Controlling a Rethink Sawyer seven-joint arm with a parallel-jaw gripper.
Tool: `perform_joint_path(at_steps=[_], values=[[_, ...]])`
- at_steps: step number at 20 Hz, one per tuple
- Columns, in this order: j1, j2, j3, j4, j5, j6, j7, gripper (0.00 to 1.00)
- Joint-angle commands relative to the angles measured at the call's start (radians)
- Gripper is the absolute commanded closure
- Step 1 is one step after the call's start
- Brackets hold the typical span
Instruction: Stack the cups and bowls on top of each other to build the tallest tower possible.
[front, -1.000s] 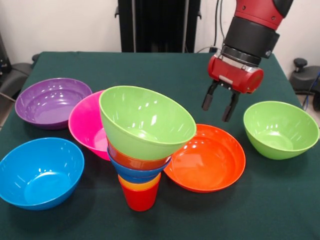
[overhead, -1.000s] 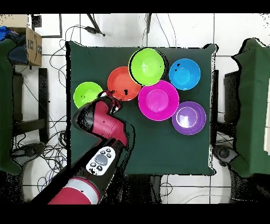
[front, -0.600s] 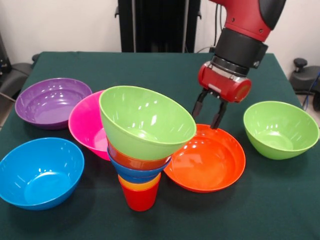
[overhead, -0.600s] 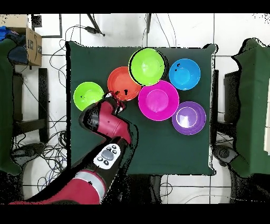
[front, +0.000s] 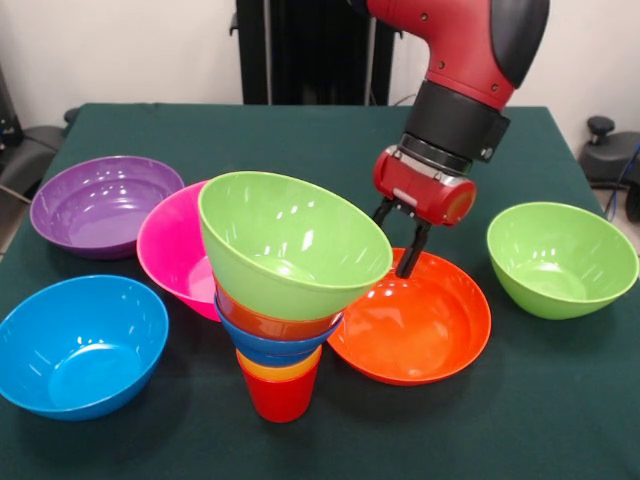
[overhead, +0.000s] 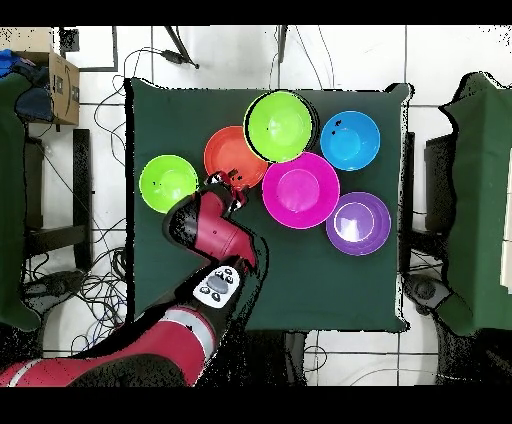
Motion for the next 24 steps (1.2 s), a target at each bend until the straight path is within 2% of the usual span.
perform_joint_path(at_steps=[1, 4, 10, 19, 24], values=[[-0.009, 0.053, 0.169, -0.034, -0.008, -0.041, 0.2, 0.0], [-0.009, 0.057, 0.182, -0.032, 0.001, -0.038, 0.203, 0.0], [-0.029, 0.052, 0.229, -0.021, 0.014, 0.027, 0.204, 0.0], [0.012, 0.053, 0.204, -0.021, 0.063, 0.065, 0.194, 0.0], [0.061, 0.05, 0.135, -0.042, 0.121, 0.17, 0.174, 0.0]])
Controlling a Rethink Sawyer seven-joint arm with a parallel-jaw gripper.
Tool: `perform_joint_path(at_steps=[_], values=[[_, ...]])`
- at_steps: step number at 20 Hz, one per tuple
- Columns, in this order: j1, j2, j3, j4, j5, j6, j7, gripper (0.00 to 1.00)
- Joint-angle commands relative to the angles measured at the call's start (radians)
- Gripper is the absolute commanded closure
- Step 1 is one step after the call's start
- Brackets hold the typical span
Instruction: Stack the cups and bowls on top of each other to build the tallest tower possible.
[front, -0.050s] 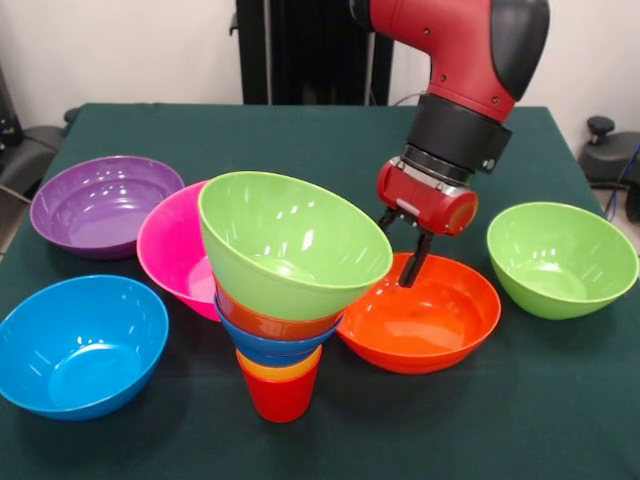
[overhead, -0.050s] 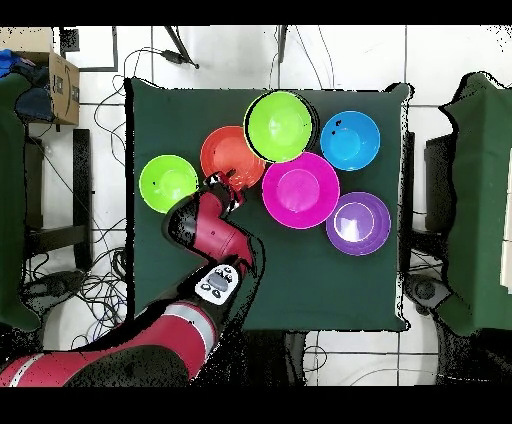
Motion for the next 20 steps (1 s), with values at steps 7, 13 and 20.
perform_joint_path(at_steps=[7, 13, 20], values=[[0.101, 0.043, 0.044, -0.07, 0.119, 0.298, 0.168, 0.0], [0.121, 0.068, 0.011, -0.097, 0.136, 0.337, 0.18, 0.0], [0.098, 0.069, 0.036, -0.091, 0.119, 0.311, 0.176, 0.0]])
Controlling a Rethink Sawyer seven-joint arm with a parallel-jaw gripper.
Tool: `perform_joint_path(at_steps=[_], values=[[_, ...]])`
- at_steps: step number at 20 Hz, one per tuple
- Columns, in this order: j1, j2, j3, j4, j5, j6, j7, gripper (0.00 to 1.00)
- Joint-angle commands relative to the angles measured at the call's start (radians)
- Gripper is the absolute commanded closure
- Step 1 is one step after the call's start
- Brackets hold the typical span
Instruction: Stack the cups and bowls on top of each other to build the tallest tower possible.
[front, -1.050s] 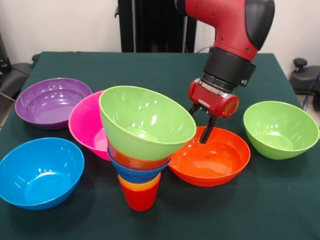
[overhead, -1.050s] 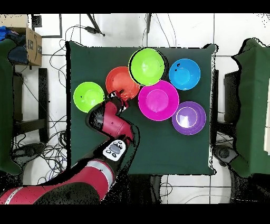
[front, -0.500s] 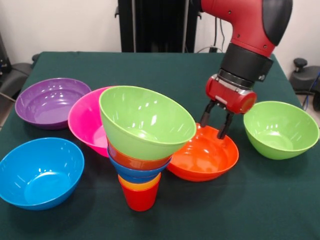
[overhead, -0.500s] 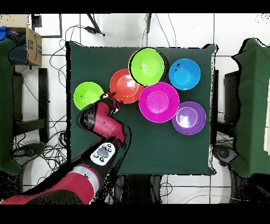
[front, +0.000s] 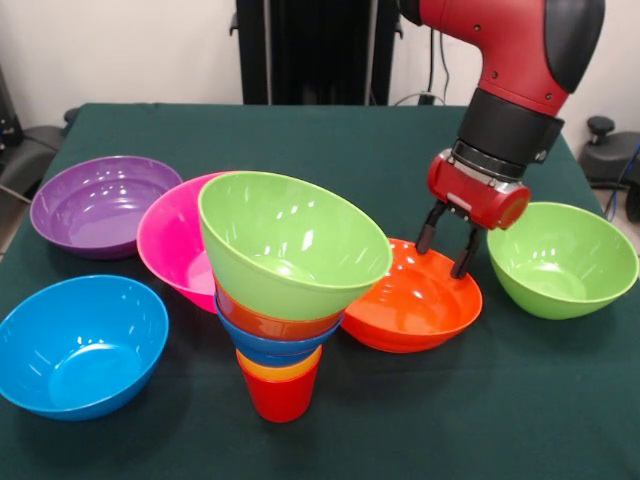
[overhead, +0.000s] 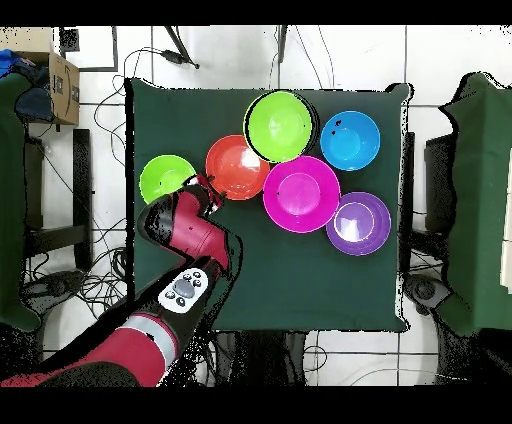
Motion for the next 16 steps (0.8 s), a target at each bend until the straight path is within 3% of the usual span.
perform_joint_path(at_steps=[1, 7, 10, 16], values=[[-0.016, 0.039, 0.099, -0.04, 0.019, 0.123, 0.175, 0.0], [-0.014, 0.03, 0.074, -0.044, 0.02, 0.182, 0.181, 0.0], [-0.009, 0.008, 0.045, -0.037, 0.018, 0.274, 0.206, 0.0], [-0.047, -0.035, 0.079, -0.011, -0.007, 0.359, 0.194, 0.0]])
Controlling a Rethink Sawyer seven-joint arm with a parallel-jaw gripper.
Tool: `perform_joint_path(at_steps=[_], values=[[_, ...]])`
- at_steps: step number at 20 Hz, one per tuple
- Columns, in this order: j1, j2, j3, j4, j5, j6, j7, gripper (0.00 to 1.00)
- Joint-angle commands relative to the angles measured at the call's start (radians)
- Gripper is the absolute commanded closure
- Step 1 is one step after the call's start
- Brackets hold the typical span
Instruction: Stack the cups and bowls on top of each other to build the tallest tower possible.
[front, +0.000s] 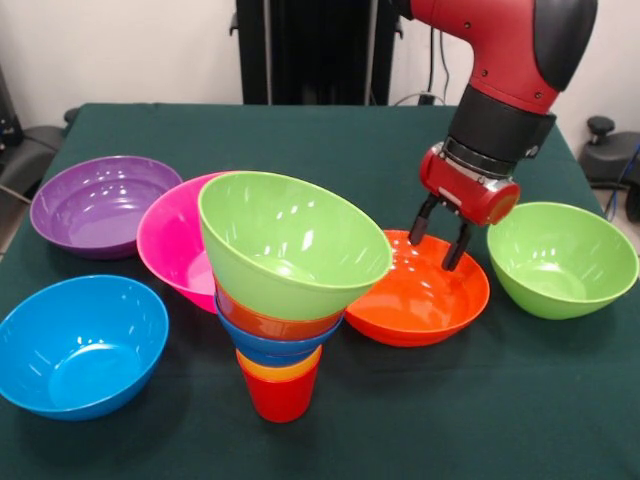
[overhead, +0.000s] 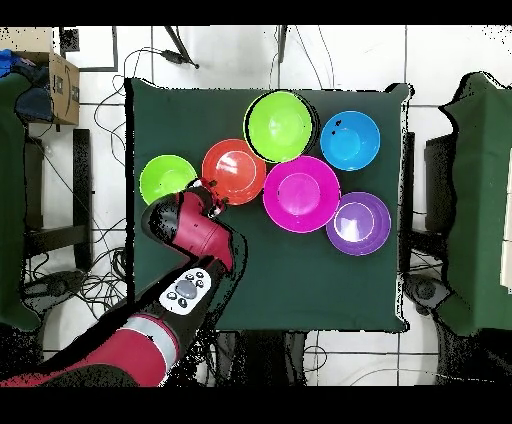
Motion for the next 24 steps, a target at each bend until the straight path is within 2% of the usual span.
perform_joint_path(at_steps=[1, 8, 16, 21, 24], values=[[-0.049, -0.041, 0.113, -0.002, -0.01, 0.245, 0.186, 0.0], [-0.085, -0.08, 0.152, 0.016, -0.023, 0.327, 0.158, 0.0], [-0.061, -0.06, 0.082, -0.023, -0.056, 0.503, 0.228, 0.0], [-0.062, -0.039, 0.091, -0.016, -0.028, 0.387, 0.205, 0.0], [-0.075, -0.03, 0.123, 0.014, -0.01, 0.311, 0.189, 0.0]])
